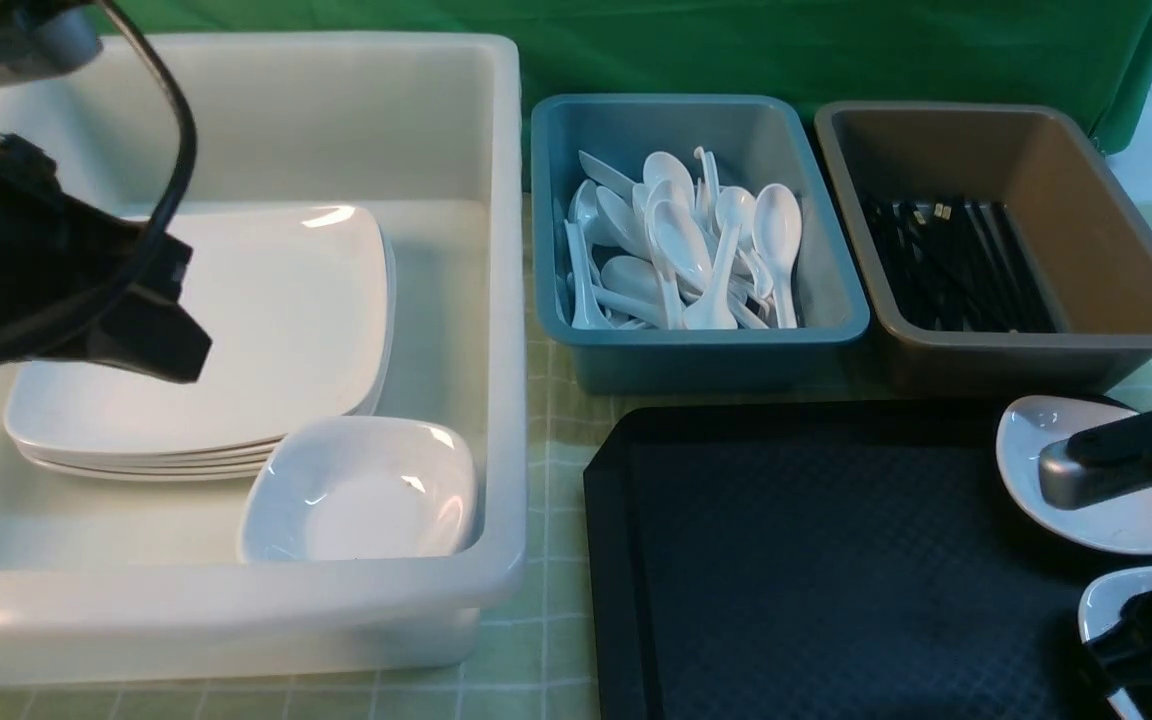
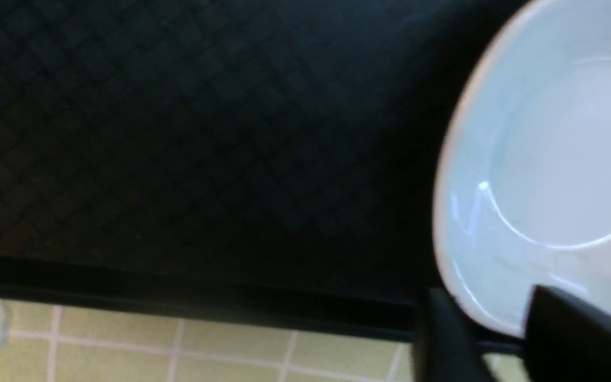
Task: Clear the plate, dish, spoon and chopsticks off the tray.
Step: Use the right arm to grab a small plate from the dinner plate
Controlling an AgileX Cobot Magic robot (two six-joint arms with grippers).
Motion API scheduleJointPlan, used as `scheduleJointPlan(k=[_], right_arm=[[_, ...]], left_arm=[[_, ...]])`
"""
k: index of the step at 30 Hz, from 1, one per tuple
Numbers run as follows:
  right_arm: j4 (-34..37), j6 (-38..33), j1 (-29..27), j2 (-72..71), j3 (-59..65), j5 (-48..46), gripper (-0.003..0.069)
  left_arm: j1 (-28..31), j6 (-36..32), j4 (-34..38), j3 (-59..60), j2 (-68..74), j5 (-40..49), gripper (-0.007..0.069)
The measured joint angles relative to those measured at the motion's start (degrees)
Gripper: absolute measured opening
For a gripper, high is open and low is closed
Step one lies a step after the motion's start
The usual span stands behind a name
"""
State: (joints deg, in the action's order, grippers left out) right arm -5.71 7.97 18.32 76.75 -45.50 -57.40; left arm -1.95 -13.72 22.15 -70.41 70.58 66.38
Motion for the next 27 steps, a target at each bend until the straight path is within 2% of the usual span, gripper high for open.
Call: scheduleJointPlan(k=[3,5,9,16,22,25,27], right_arm=[[-0.69,1.11,1.33,1.70,0.00,1.59,0.0366],[-2.06,2.25,1.86,2.85,0.00,2.60,0.0377],[-6.47,4.36,2.17,6.67,0.00,4.50,0.0361],[-8.82,6.05,2.19,12.79,0.00,10.27,0.0350],[-12.90,8.44,2.25,17.02,0.00,11.32,0.0346],[-14.61,9.32,2.25,17.96,0.00,10.93,0.0311],[-14.93,9.45,2.30,18.14,0.00,10.88,0.0243]], left_arm=[[-0.23,0.20,-0.40,0.00,0.00,-0.21,-0.0013],[-0.23,0.20,-0.45,0.00,0.00,-0.26,-0.0013],[-0.23,0.21,-0.45,0.00,0.00,-0.28,-0.0013],[-0.23,0.21,-0.45,0.00,0.00,-0.33,-0.0013],[-0.23,0.21,-0.45,0.00,0.00,-0.33,-0.0013],[-0.23,0.21,-0.45,0.00,0.00,-0.34,-0.0013],[-0.23,0.21,-0.45,0.00,0.00,-0.39,-0.0013]])
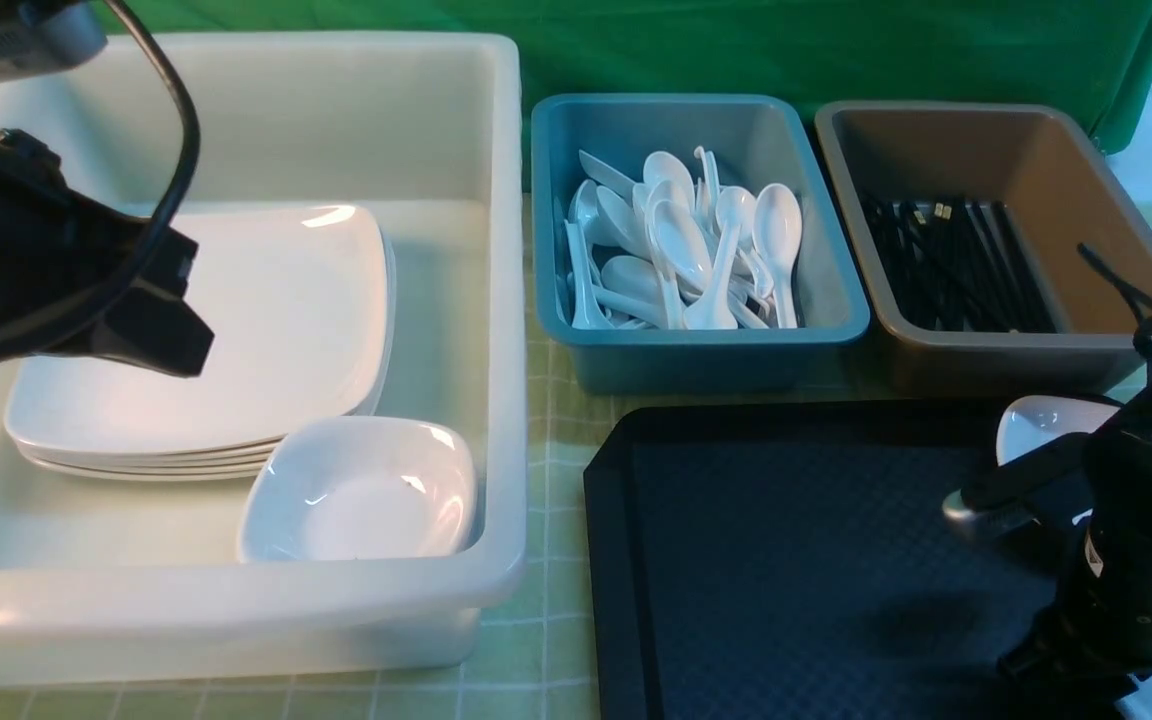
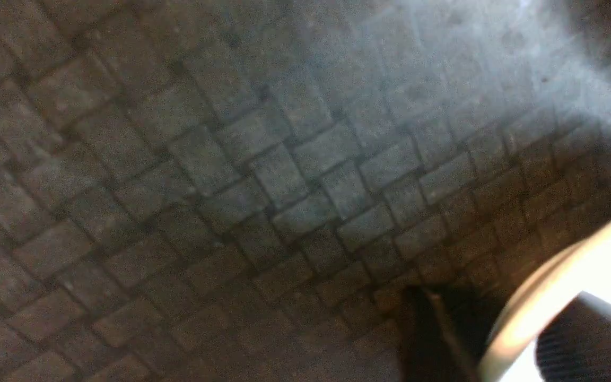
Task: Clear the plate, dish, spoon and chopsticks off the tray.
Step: Use the right arm to grab a small plate from the dinner plate, then use the right arm to put the small plate into the large storage box on the left
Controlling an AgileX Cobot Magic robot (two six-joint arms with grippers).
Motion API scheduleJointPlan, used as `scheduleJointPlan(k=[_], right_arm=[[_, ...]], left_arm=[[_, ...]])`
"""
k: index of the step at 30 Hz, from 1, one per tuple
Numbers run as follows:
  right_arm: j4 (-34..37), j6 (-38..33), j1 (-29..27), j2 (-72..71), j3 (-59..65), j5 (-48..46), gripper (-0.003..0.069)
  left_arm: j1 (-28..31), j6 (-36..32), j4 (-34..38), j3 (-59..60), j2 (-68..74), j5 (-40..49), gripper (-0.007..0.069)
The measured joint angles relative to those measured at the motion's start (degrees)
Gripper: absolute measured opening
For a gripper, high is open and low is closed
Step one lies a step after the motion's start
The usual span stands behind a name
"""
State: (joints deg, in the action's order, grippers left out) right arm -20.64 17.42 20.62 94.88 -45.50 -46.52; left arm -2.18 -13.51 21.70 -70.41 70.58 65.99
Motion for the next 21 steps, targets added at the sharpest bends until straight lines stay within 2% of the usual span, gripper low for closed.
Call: scheduleJointPlan(k=[2,8,11,12,14,21], right_arm=[[-0.61,-0.38,0.00,0.00,-0.05,-1.18,0.0157],[-1.66,-2.87,1.74,-0.95,-0.47,-3.87,0.0120],[-1.59,-3.37,4.41,-3.23,-0.47,-5.95,0.0075],[-1.53,-3.42,6.68,-5.27,-0.53,-7.64,0.0041],[-0.42,-3.49,9.78,-8.36,-1.09,-10.55,0.0025],[2.80,-3.54,21.72,-21.30,-12.92,-19.74,0.0022]], left_arm=[[0.00,0.00,0.00,0.00,0.00,0.00,-0.0013],[0.00,0.00,-0.02,0.00,0.00,-0.06,-0.0013],[0.00,0.00,-0.02,0.00,0.00,-0.05,-0.0013],[0.00,0.00,-0.02,0.00,0.00,-0.18,-0.0013],[0.00,0.00,-0.02,0.00,0.00,-0.36,-0.0013],[0.00,0.00,-0.08,0.00,0.00,-0.47,-0.0013]])
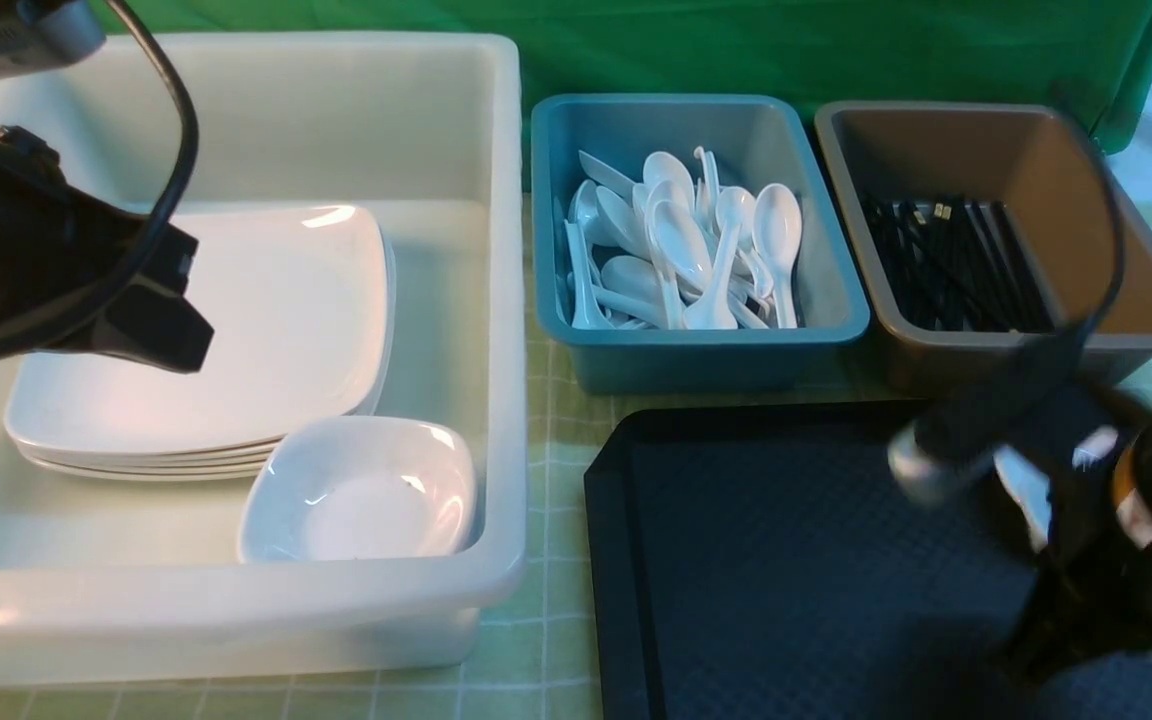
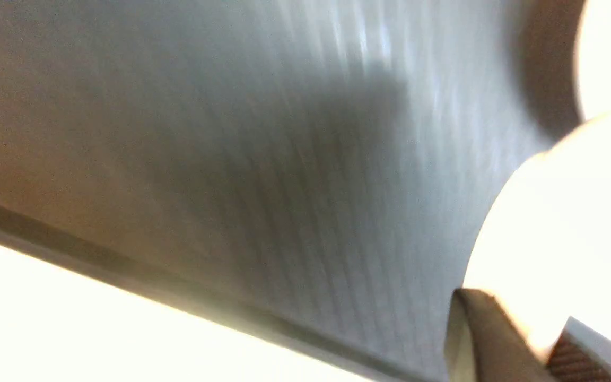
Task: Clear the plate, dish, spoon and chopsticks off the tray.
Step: Use the right arm to put the small plate into the large storage box on the left
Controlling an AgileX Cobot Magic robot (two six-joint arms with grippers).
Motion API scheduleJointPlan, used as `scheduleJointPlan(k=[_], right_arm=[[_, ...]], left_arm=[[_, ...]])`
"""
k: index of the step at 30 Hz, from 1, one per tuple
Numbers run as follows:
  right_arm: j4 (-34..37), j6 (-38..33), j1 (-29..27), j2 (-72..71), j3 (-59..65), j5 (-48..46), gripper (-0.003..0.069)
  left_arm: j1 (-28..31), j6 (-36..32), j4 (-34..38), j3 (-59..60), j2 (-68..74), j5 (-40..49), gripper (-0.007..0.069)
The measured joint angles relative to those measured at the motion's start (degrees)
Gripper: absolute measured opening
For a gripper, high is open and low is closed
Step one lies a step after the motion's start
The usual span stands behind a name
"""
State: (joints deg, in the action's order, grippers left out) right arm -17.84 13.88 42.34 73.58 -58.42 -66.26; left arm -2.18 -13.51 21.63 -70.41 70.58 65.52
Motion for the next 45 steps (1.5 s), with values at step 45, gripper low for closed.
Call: scheduleJointPlan(k=[45], right_arm=[[6.75,-35.90,20.39,42.42,-40.96,25.50,0.0141]], left_arm=[[21.37,3.01,-0.07,0.00,0.00,-1.53,-0.0012]])
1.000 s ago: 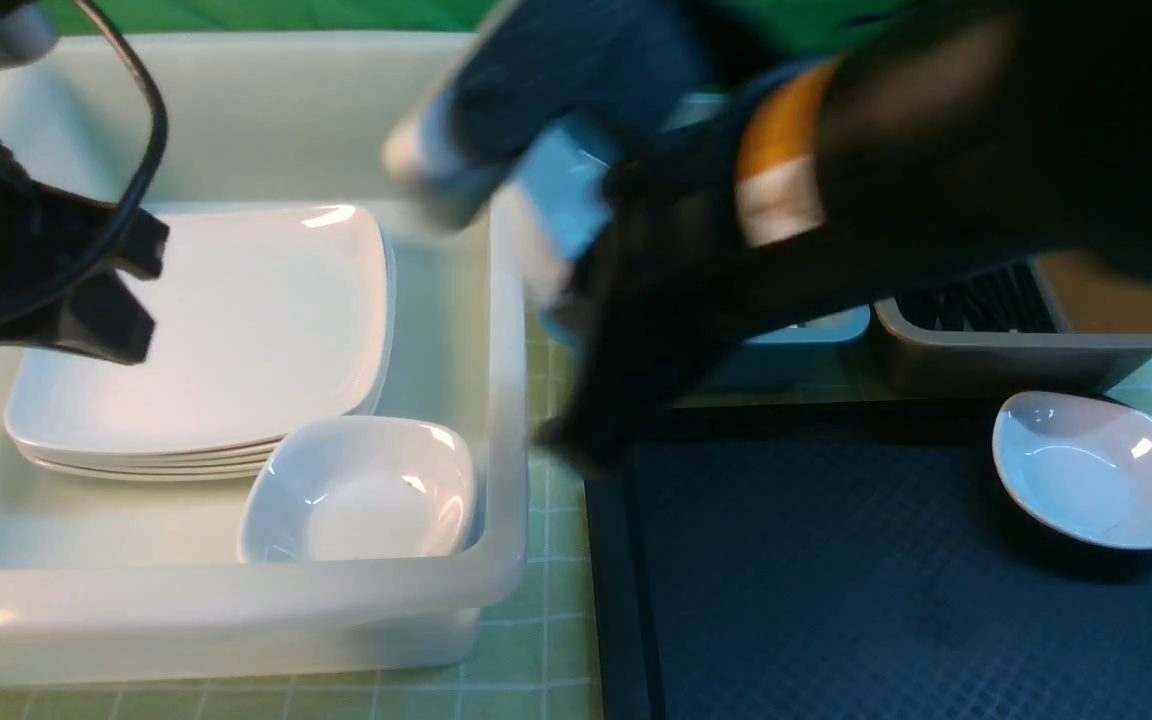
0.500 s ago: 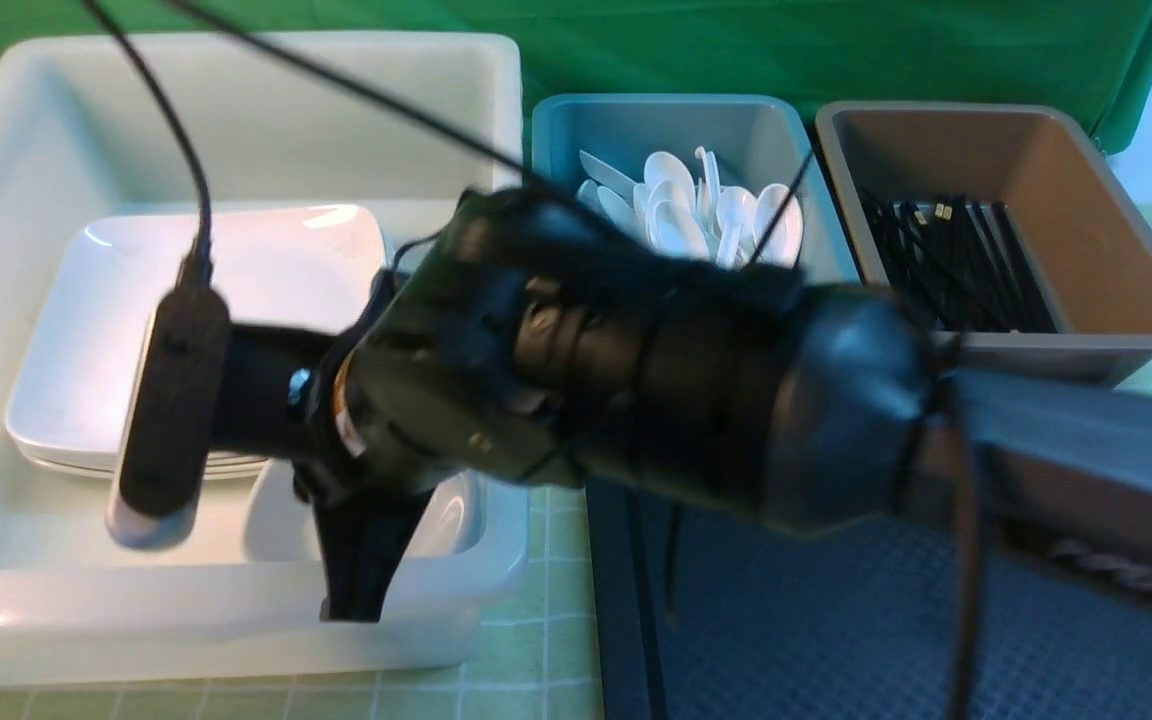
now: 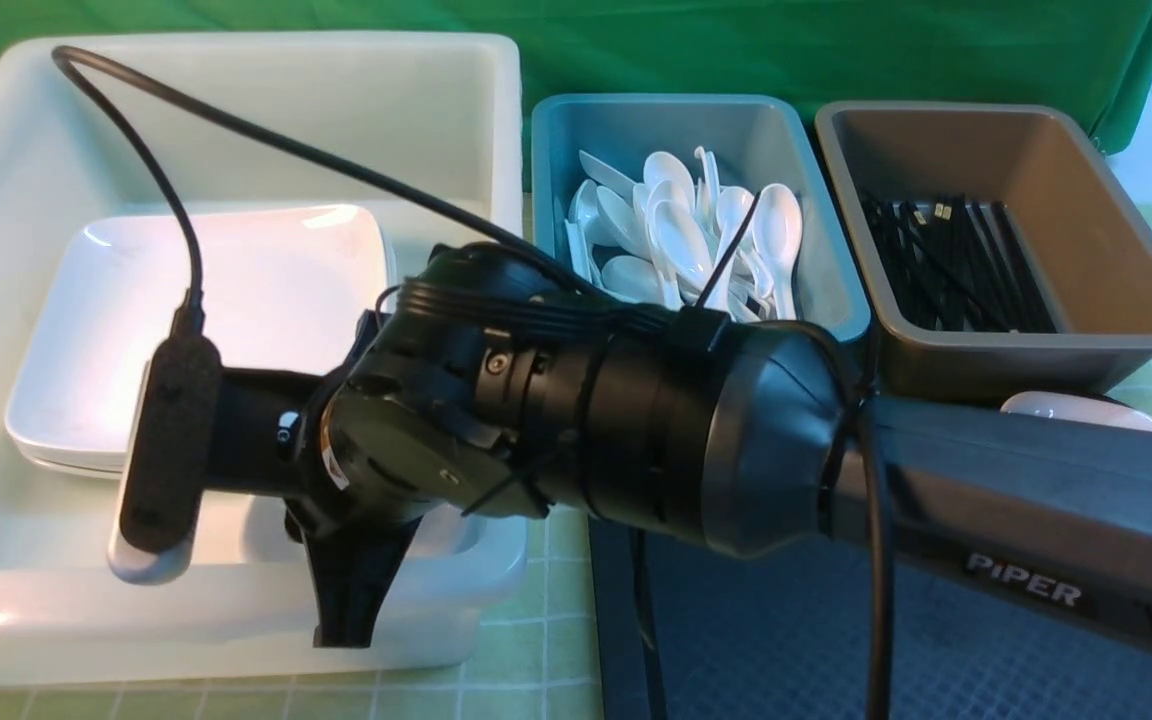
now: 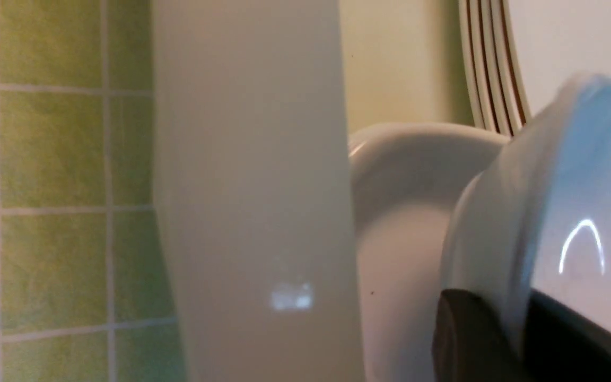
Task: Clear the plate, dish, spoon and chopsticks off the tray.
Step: Use the right arm to put the small plate into the large storage box on the left, then use the right arm to grab a small plate from the dinner plate
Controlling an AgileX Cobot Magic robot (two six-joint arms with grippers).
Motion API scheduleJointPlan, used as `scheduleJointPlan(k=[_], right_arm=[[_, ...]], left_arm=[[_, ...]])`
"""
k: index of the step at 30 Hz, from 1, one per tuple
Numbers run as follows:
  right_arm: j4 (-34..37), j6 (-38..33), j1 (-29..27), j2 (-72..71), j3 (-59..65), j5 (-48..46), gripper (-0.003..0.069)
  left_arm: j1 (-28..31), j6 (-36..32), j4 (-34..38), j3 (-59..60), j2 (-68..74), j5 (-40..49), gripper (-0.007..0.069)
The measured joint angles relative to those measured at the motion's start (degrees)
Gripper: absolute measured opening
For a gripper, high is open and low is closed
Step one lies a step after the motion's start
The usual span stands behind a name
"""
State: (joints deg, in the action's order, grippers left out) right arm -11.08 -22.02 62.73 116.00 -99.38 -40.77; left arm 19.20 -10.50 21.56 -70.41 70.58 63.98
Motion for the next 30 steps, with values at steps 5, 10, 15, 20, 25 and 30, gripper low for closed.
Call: scheduleJointPlan(k=[5,10,15,20,25,30], right_arm=[[0.06,0.00,0.02,-0.13,-0.31,-0.76,0.0276],[0.01,0.00,0.66,-2.80,-3.08,-6.95,0.0327],[0.08,0.00,1.17,-7.19,-7.21,-13.25,0.0330],[-2.05,0.00,1.17,-12.68,-12.22,-21.79,0.0325],[-12.84,6.14,0.58,-18.39,-13.11,-27.93,0.0185],[-15.82,15.95,-7.72,-27.42,-7.11,-28.07,0.0015]], left_arm=[[0.00,-0.18,0.05,0.00,0.00,0.02,-0.0012],[0.11,-0.18,0.05,0.00,0.00,0.02,-0.0012],[0.11,-0.18,0.11,0.00,0.00,0.02,-0.0012],[0.11,-0.18,0.11,0.00,0.00,0.02,-0.0012],[0.11,-0.52,0.17,0.00,0.00,0.15,-0.0012],[0.11,-0.93,0.17,0.00,0.00,0.54,-0.0012]])
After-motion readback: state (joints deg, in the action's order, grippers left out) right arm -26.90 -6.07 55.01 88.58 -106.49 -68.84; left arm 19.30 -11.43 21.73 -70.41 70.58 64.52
